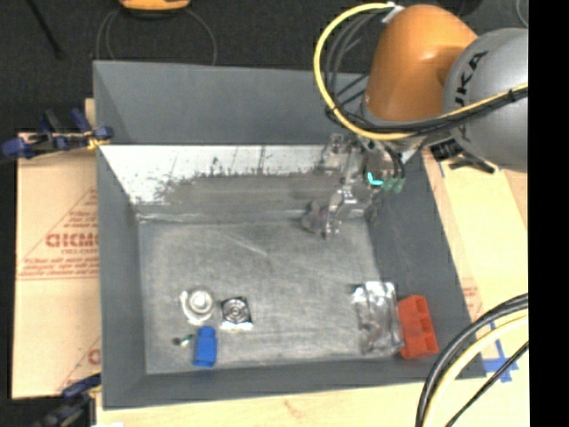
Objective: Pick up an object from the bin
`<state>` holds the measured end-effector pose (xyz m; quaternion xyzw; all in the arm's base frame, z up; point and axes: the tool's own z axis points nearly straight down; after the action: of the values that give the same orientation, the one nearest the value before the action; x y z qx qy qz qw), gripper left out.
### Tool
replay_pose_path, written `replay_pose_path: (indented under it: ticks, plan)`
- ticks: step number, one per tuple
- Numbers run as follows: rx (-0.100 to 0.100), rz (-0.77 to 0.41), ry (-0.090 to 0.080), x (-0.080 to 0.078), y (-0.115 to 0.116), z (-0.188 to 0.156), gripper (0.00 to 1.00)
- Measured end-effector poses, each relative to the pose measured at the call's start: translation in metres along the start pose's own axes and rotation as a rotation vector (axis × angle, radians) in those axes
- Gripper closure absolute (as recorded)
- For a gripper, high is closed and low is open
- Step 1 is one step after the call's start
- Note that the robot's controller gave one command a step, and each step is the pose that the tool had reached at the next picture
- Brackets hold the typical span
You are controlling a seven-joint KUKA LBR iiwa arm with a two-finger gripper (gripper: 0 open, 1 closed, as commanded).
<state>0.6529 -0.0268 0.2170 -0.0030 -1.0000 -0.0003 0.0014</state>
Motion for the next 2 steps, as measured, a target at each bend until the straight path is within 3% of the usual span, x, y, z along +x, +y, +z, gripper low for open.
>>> replay_pose_path:
  ticks: [1,2]
  plan:
    - [-0.001,0.136,-0.010,-0.002,-0.064,0.133,0.00]
    - [-0.002,0.260,-0.006,0.004,-0.042,0.115,0.00]
